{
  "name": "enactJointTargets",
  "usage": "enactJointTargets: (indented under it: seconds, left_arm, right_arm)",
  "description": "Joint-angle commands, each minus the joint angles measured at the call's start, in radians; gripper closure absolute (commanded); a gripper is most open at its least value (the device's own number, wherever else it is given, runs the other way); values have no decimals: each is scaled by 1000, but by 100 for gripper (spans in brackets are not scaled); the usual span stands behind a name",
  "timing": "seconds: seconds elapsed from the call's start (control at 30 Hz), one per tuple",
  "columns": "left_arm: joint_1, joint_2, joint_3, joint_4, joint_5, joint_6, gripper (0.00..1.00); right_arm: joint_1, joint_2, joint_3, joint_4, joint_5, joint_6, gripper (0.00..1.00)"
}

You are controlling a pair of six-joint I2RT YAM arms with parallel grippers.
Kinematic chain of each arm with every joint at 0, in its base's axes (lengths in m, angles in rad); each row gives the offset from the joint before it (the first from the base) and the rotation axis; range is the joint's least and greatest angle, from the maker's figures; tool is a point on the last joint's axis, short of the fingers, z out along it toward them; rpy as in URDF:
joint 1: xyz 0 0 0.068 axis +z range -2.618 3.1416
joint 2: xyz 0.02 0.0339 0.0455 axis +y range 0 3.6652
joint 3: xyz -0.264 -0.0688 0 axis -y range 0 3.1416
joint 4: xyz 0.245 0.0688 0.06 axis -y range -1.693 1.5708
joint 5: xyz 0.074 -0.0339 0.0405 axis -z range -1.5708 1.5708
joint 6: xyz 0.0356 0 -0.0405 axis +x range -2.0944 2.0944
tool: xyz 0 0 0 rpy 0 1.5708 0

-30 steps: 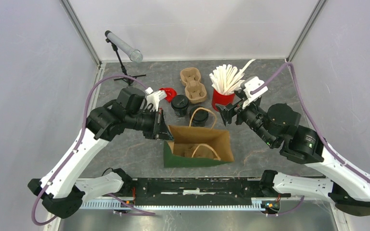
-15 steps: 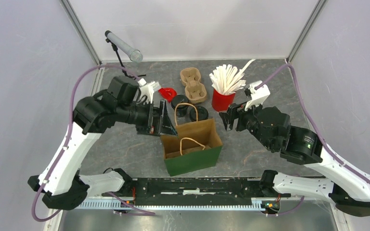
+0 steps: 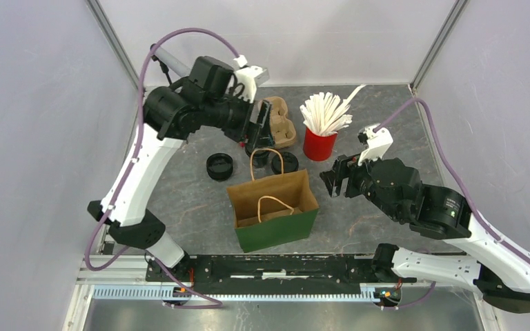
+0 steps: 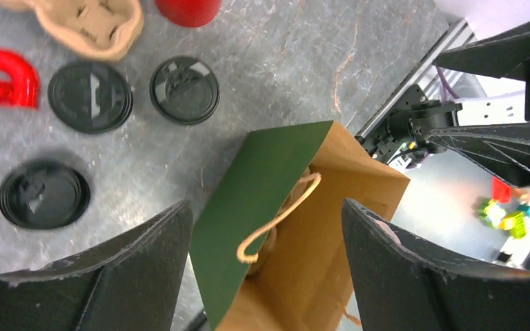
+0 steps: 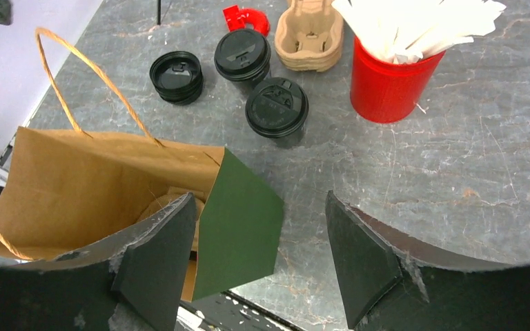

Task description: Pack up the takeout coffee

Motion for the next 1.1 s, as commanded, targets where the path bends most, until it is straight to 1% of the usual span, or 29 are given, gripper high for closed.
enactJointTargets:
  seconds: [0.0,0.03,0.1,0.2,0.3,0.37,0.47,0.53,0.67,0.77,0.9,0.93,0.97,1.03,1.07]
  left_arm:
    - [-90,74,55,72,25,231,16]
    - [-121,94,56,74,28,279,16]
    - [-173,126,72,81,10,320,17]
    - [-230,166,79,94,45,370,18]
    - [-278,208,78,69,22,395,18]
    - [-288,226,71,50,36,398,19]
    - [-297,236,35,39,2,415,20]
    - [-297,247,20,32,-31,421,25]
    - [-297,253,-20,34,-20,422,33]
    - [-297,252,-50,34,-25,415,37]
    - [-297,242,-117,48,-27,412,37]
    - [-299,244,-128,46,-24,411,38]
    - [-299,245,-132,44,-22,407,45]
    - [-299,249,-118,46,-28,387,63]
    - [-299,251,-97,43,-25,373,68]
  right_arm:
    - [2,-26,24,-43,-24,25,25]
    - [2,-39,22,-46,-13,26,25]
    - [2,-63,22,-60,12,38,26]
    - [1,-109,19,-100,71,84,26]
    - [2,-170,-13,-97,99,106,25]
    - [2,-194,-26,-101,103,110,25]
    - [2,-216,-31,-117,116,125,25]
    - [2,-230,-35,-119,127,133,25]
    - [1,-252,-44,-126,142,160,25]
    - [2,-262,-57,-121,144,162,25]
    - [2,-252,-57,-103,148,140,25]
    - [2,-248,-56,-97,145,134,25]
    - [2,-243,-54,-92,143,132,25]
    - [2,-230,-52,-84,134,124,24]
    - [2,-225,-51,-79,131,117,24]
